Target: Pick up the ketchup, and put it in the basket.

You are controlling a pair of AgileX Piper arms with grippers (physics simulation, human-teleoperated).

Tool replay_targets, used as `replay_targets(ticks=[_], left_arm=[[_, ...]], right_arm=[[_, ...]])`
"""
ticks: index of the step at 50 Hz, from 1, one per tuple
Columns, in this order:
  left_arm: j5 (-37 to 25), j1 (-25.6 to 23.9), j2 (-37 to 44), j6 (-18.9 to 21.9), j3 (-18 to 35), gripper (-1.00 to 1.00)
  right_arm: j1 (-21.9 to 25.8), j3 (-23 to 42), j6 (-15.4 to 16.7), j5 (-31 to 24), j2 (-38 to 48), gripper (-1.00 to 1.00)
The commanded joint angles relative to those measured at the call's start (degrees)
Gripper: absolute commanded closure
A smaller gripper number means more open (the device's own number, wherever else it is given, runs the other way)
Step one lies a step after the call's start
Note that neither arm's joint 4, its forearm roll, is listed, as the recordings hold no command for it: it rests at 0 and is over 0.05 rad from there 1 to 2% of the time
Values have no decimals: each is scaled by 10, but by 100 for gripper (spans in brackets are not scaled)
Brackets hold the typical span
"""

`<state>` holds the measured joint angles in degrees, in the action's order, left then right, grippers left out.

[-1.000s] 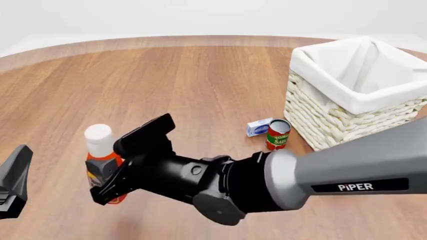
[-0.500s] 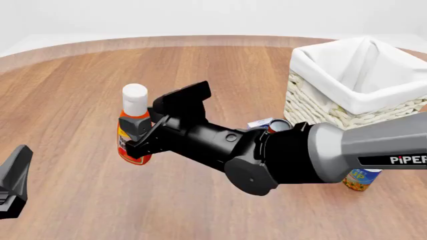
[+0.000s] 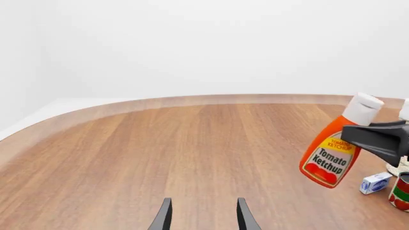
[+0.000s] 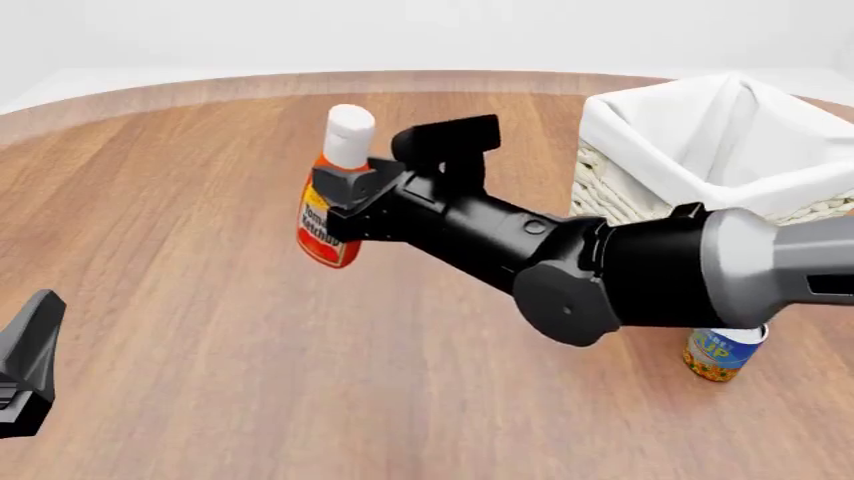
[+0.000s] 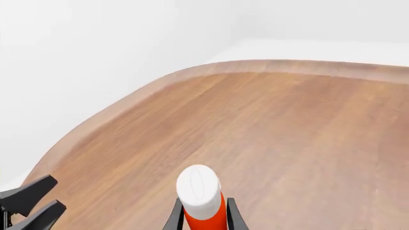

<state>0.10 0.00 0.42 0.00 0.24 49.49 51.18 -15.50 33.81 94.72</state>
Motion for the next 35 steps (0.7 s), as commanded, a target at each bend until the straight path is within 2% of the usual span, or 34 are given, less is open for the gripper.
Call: replay_targets(ticks=[1, 22, 35], left_arm=[[0, 0, 0, 0, 0, -100], [0, 0, 0, 0, 0, -100], [0, 0, 0, 0, 0, -100]], right_arm=[[-38, -14, -3, 8, -31, 100], [-109, -47, 13, 15, -102, 100], [-160, -69, 5, 18, -146, 100]])
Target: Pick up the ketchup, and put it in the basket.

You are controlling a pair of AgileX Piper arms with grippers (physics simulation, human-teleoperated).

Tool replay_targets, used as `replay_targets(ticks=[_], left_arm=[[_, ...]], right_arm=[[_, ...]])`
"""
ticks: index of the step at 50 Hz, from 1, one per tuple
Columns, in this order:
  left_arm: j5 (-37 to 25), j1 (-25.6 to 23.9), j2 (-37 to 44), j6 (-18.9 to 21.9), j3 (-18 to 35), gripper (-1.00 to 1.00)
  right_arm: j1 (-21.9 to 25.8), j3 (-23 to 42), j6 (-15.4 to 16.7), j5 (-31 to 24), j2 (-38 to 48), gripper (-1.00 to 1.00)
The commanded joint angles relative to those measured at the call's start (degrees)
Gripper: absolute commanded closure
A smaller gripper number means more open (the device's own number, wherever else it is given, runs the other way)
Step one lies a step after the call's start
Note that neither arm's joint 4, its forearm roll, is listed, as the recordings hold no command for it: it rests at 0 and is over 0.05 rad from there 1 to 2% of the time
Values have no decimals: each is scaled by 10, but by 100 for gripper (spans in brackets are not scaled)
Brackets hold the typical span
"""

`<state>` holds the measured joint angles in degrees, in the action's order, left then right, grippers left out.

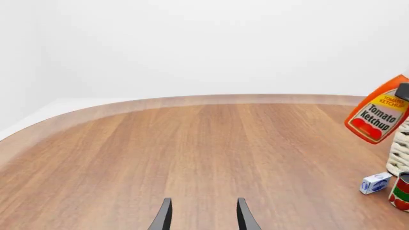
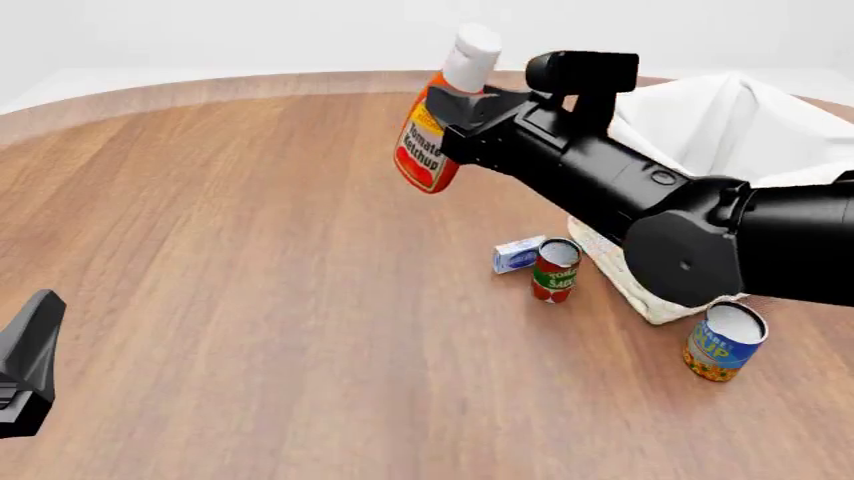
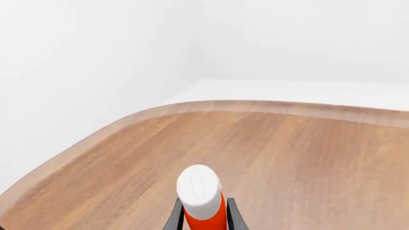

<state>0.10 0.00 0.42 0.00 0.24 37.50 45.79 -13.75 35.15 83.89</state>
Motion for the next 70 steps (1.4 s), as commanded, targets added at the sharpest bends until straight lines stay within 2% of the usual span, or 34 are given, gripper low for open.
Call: replay_targets(ticks=[1, 33, 47, 70], left_arm=[[0, 0, 0, 0, 0, -100], [0, 0, 0, 0, 0, -100], [0, 0, 0, 0, 0, -100], [0, 0, 0, 0, 0, -100]], right_arm=[[-45, -17, -13, 4, -41, 100], [-175, -80, -18, 10, -152, 100], [-231, -105, -30, 7, -195, 100], [-332, -146, -2, -15, -282, 100]])
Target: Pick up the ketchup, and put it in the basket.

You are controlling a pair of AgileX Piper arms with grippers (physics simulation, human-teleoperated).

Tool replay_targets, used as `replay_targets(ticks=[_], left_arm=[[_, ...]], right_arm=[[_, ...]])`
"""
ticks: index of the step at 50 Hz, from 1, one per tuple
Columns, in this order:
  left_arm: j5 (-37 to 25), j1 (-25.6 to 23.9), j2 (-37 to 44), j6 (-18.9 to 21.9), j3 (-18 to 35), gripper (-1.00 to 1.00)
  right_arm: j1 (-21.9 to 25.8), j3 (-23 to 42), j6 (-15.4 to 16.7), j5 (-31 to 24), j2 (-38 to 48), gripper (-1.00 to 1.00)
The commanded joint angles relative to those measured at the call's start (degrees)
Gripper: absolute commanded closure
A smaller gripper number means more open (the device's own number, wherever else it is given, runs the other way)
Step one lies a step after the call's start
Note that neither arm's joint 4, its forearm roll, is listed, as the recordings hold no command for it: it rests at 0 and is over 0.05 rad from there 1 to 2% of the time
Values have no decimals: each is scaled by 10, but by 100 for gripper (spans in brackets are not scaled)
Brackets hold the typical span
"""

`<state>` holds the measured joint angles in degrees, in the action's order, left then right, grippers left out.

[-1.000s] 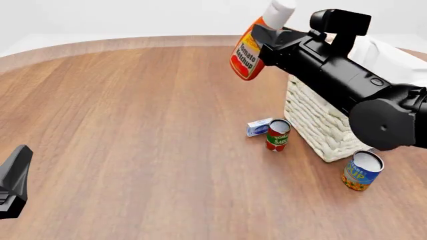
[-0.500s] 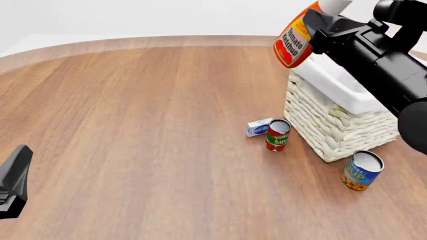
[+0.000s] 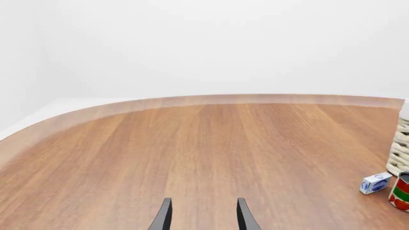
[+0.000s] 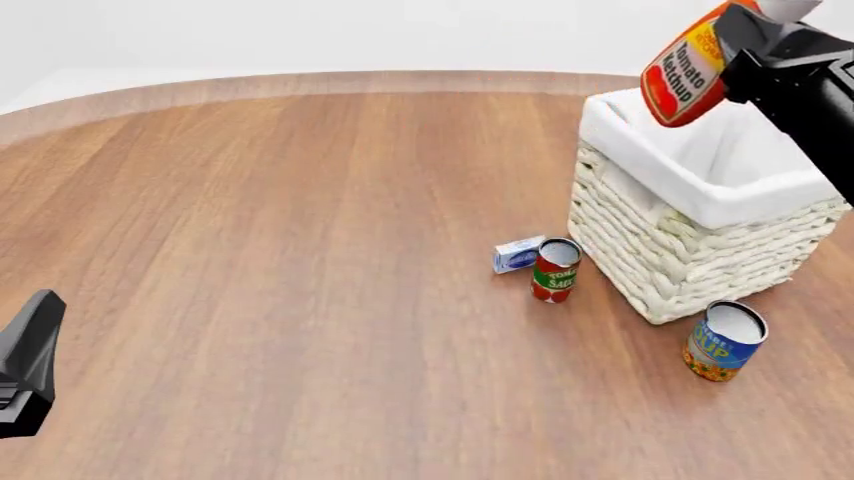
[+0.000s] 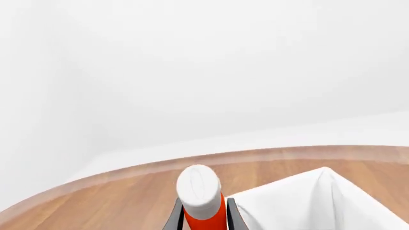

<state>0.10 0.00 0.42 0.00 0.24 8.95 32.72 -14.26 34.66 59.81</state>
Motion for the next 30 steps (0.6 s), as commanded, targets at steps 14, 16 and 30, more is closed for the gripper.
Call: replay_targets(ticks=[14, 16, 30], left_arm=[[0, 0, 0, 0, 0, -100], [0, 0, 0, 0, 0, -100], [0, 0, 0, 0, 0, -100]], right_arm=[[-92, -31, 44, -34, -72, 100], [-98, -30, 48, -38, -72, 100], [-112, -17, 84, -45, -30, 100]])
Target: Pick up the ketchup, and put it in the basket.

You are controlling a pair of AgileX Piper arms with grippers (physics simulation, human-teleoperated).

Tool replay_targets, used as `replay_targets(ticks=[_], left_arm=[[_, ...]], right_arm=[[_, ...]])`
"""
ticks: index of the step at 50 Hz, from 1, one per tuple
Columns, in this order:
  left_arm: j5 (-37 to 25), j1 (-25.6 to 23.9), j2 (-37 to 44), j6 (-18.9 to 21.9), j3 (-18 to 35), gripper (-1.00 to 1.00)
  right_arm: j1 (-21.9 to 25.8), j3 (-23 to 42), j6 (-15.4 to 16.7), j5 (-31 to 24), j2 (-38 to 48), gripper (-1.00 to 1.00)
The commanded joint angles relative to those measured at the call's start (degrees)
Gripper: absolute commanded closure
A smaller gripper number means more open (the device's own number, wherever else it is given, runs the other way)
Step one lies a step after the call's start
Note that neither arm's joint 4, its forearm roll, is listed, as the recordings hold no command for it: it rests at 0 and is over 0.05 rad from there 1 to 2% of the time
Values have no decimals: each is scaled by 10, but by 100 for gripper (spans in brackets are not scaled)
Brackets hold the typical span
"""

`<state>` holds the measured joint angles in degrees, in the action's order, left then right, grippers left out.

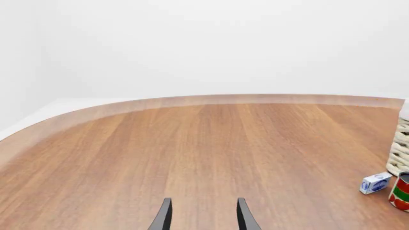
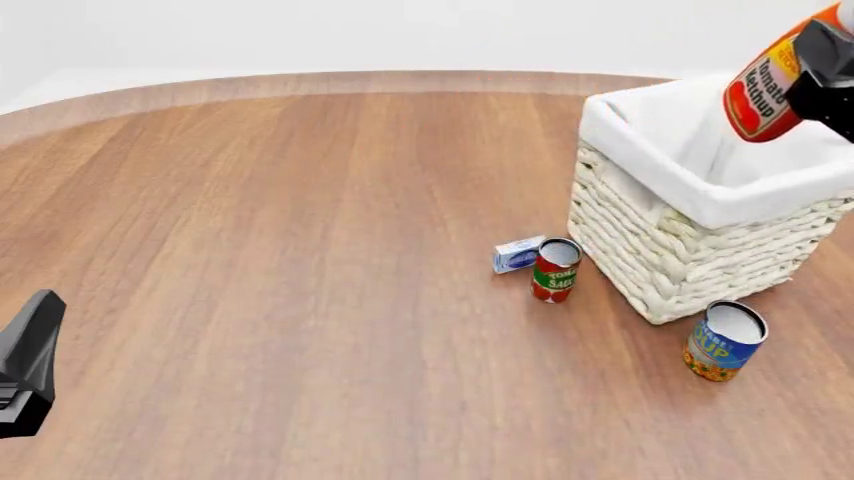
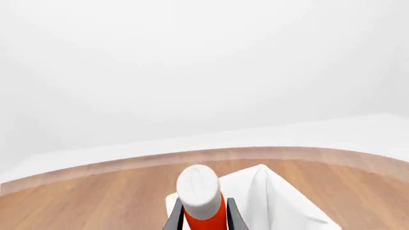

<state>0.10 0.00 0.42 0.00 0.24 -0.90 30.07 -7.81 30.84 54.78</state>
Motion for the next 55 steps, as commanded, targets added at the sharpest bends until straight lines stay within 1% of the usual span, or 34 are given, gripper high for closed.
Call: replay_targets(ticks=[1, 12, 17, 19, 26, 47, 55], left_arm=[[0, 0, 0, 0, 0, -100], [0, 0, 0, 0, 0, -100], [0, 0, 0, 0, 0, -100], [0, 0, 0, 0, 0, -100], [0, 0, 0, 0, 0, -100], [0, 0, 0, 0, 0, -100], [0, 0, 0, 0, 0, -100]], right_arm=[[-13, 10, 20, -6, 22, 100], [-7, 22, 32, -2, 52, 100], [-7, 25, 33, -2, 59, 100], [-10, 27, 41, -4, 66, 100], [-12, 30, 52, -5, 79, 100], [-8, 39, 79, 6, 132, 100], [-5, 50, 86, -5, 142, 100]])
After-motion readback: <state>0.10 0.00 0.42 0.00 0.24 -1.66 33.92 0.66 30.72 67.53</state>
